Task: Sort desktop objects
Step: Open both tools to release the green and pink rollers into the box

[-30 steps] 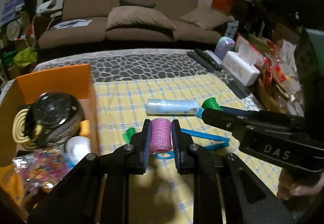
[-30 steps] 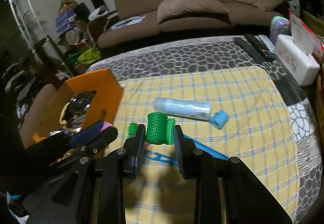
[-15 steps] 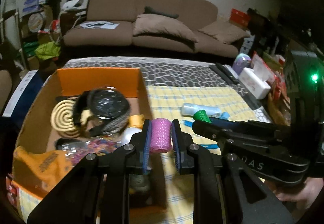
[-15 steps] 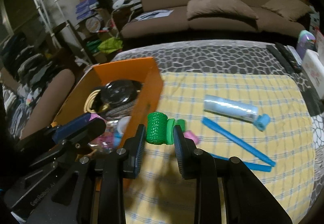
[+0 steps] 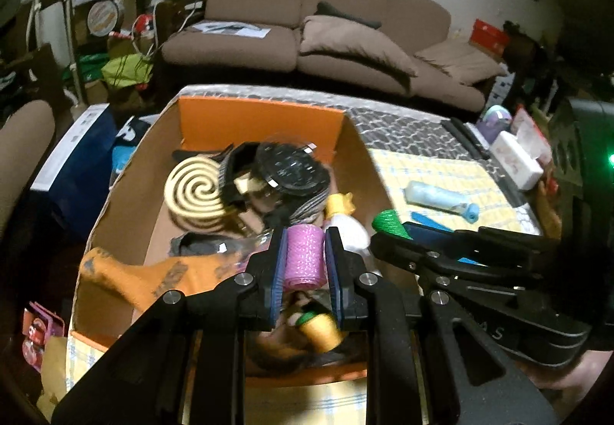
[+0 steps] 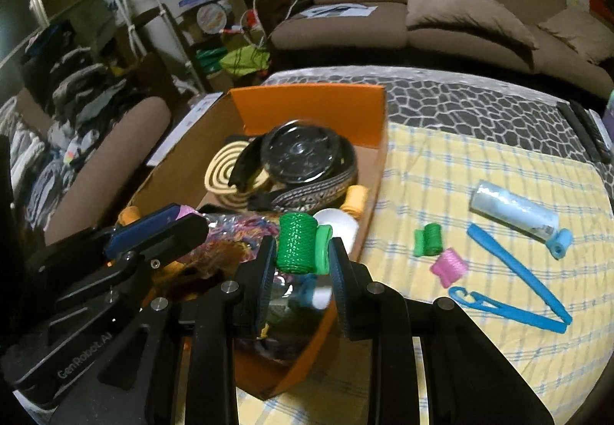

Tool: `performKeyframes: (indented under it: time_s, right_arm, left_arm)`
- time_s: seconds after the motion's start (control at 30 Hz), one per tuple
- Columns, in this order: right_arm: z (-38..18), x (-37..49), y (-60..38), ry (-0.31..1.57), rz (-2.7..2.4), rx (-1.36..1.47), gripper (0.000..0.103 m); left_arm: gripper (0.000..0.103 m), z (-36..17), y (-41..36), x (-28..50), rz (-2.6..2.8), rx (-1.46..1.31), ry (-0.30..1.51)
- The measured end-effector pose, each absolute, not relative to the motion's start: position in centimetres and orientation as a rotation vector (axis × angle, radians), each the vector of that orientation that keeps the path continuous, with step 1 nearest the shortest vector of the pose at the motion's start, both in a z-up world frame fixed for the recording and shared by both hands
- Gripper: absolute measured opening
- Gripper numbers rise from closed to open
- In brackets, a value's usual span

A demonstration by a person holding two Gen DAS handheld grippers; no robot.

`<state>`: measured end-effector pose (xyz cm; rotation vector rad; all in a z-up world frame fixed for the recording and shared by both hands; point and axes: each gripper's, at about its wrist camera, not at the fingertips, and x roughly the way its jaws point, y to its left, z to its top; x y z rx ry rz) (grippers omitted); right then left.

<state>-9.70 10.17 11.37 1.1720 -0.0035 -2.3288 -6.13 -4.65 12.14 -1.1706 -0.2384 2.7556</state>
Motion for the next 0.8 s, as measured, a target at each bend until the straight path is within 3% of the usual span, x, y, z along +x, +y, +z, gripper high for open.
performKeyframes:
  time_s: [0.37,0.43,0.5,0.6,0.8]
  right_arm:
    - [9.6,-9.5,7.9,0.099,-2.300,1.229,0.030]
    - [9.7,-9.4,7.8,0.111,-2.312,1.225,0.032]
    - [9.9,-9.3,8.0,0.114,-2.322,1.216,0.041]
    - [10.5,-9.3,8.5,0.097,-2.340,1.191,0.045]
    - [11.8,-9.7,10.1,0.054,-2.395,1.152,0.058]
  left_arm:
    - [0.020,9.9,-6.4,-6.6,2.792,-1.274,-0.235]
    - [0.029,10.1,-6.6,-6.5,2.805,-1.272,-0.234]
    - [0.034,10.3,-6.9,-6.4,2.813,-1.262,-0.242]
    - [0.037,10.7,-7.0,-6.3,2.819,-1.249,-0.237]
    - [0.059,11.3,-6.8,-6.3,2.830,-1.217,-0.229]
